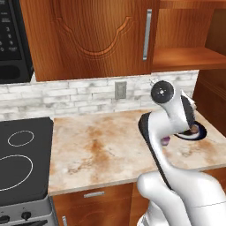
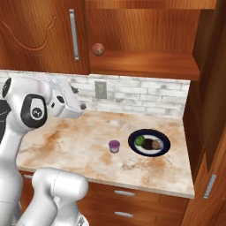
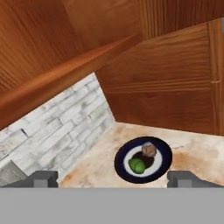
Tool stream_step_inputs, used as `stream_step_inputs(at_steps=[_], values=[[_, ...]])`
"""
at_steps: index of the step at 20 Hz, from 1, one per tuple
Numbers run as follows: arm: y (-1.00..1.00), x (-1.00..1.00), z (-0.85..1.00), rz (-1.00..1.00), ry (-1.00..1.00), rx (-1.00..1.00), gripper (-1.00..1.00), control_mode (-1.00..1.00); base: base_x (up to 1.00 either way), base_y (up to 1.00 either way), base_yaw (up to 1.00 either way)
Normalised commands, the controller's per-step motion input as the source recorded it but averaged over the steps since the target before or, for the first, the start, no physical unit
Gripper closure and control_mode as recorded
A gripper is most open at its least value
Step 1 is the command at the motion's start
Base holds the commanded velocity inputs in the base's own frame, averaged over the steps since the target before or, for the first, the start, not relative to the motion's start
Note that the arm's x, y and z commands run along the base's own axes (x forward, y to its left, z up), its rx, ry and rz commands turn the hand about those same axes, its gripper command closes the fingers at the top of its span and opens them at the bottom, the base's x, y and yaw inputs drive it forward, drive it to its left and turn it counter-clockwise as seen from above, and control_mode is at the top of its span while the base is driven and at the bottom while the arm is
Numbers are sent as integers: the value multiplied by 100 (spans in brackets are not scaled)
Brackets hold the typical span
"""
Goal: Pick the avocado and bread from the counter and place them on the plate. Then pick the jam from the cabinet and place it next to the plate. Lastly close the cabinet door.
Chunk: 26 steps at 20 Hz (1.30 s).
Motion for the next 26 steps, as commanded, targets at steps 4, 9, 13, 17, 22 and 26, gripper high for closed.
stream_step_inputs(at_steps=[4, 9, 13, 17, 22, 26], values=[[-49, -80, -29, 7, 28, 18, -100, -100, 0, 0, 0], [-27, -75, -31, 13, 24, 13, -100, -100, 0, 0, 0], [8, -73, -39, 21, -2, -3, -100, -100, 0, 0, 0], [3, -5, 0, 0, -2, 0, -100, -100, 0, 0, 0], [26, -40, 43, 4, 14, 0, -100, -100, 0, 0, 0], [35, -68, 13, 15, 21, -6, -100, -100, 0, 0, 0]])
